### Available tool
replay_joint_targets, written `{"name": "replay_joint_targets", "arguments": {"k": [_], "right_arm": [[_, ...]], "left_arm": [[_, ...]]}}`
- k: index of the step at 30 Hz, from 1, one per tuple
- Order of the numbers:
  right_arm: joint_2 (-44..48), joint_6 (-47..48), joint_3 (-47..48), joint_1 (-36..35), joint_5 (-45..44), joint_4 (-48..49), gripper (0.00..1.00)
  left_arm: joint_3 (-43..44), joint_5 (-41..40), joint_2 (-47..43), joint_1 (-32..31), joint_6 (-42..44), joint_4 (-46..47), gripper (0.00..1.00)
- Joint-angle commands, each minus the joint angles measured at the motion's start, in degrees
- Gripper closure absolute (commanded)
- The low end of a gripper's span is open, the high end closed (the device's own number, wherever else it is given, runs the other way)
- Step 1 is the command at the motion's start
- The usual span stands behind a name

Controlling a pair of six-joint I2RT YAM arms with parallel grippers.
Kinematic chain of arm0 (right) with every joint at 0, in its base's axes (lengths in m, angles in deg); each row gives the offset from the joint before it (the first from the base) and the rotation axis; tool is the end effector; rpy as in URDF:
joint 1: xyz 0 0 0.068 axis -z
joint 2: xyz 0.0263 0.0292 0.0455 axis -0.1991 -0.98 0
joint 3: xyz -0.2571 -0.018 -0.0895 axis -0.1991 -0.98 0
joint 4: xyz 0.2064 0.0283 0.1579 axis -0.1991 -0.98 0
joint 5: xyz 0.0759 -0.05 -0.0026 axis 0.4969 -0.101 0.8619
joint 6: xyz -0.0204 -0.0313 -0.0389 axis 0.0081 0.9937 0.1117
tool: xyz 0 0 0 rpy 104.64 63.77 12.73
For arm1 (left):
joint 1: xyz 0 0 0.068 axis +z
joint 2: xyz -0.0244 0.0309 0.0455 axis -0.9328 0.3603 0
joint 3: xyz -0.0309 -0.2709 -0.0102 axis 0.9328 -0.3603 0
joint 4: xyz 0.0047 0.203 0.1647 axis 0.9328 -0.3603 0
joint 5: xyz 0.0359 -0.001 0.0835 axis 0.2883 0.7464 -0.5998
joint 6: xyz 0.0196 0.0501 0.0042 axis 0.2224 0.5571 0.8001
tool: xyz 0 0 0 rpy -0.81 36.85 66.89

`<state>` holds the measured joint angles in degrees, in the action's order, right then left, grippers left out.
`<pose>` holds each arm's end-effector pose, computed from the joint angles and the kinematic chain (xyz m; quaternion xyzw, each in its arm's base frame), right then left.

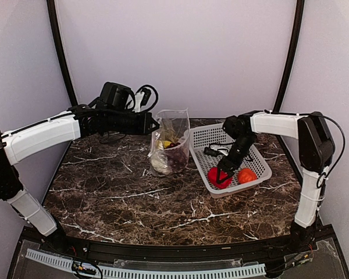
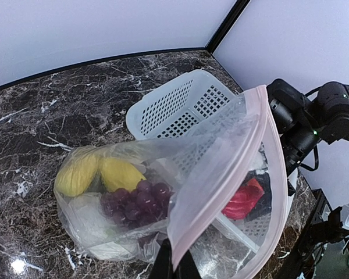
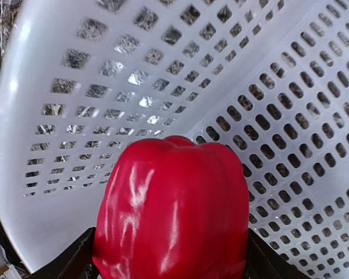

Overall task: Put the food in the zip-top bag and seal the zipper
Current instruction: Pick up the fake vegetable from the bin, then place the fake vegetable in the zipper food storage bag.

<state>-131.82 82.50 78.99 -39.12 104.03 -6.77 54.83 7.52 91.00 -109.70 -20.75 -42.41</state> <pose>0.3145 0.1827 0.1912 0.4476 -0.8638 -0.2314 0.0016 0.2727 -0.2420 0.3507 0.1717 0.8266 -0.3287 0.4234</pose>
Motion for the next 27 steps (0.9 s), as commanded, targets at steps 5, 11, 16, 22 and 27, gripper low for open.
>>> {"name": "replay_joint_targets", "arguments": {"k": [5,11,16,22,27], "right_arm": [[8.0,2.4,12.2,2.7,3.5,-5.0,0.40],[12.1,3.5,20.2,2.6,10.2,-4.9,0.39],[11.7,-0.1,29.4,0.4,13.1,-4.4,0.39],[9.7,-2.9,35.5,-4.4,17.8,0.0,0.38],[8.1,-6.6,34.1,-7.6,21.4,8.9,0.35]], "left_arm": [[-0.4,-0.3,-1.0,-0.1,-0.3,0.8,0.99],[-0.3,-0.3,-0.7,-0.1,-0.8,1.8,0.99],[0.4,0.2,0.3,-0.1,-1.2,1.9,0.99],[1.0,1.4,1.2,-0.1,-2.5,2.5,0.99],[0.9,2.3,1.0,-0.1,-3.6,3.4,0.99]]}}
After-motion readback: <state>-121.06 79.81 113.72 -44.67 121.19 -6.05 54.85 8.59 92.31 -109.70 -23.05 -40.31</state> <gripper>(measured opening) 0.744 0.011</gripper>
